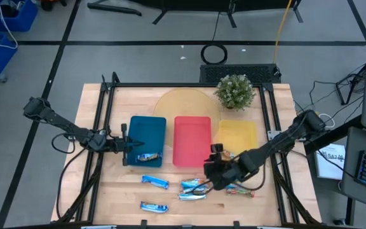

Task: Pick and place Granola Bars by type
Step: Put the yellow granola bar into the red bin

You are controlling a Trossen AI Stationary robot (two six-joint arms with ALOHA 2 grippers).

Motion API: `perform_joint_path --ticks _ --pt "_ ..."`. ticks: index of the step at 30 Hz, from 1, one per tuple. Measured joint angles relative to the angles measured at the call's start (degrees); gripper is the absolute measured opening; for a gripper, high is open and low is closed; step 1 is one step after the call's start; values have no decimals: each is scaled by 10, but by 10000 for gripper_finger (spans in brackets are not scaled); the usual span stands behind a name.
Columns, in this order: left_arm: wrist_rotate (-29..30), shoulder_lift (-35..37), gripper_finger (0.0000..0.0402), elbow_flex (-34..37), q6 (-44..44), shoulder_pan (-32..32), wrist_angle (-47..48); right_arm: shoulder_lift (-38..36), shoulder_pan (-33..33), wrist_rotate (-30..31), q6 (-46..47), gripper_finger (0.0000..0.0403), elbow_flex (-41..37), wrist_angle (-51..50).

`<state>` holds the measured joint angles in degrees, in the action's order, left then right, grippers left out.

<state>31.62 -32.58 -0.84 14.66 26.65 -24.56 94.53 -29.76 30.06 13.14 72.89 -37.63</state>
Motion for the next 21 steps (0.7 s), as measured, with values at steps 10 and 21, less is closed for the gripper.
perform_joint_path --ticks 10,21 --pt "0 0 8 0 -4 0 -26 -115 1 2 -12 7 -83 12" --pt "0 0 8 -33 -2 0 -43 -260 -90 18 -56 1 -326 410"
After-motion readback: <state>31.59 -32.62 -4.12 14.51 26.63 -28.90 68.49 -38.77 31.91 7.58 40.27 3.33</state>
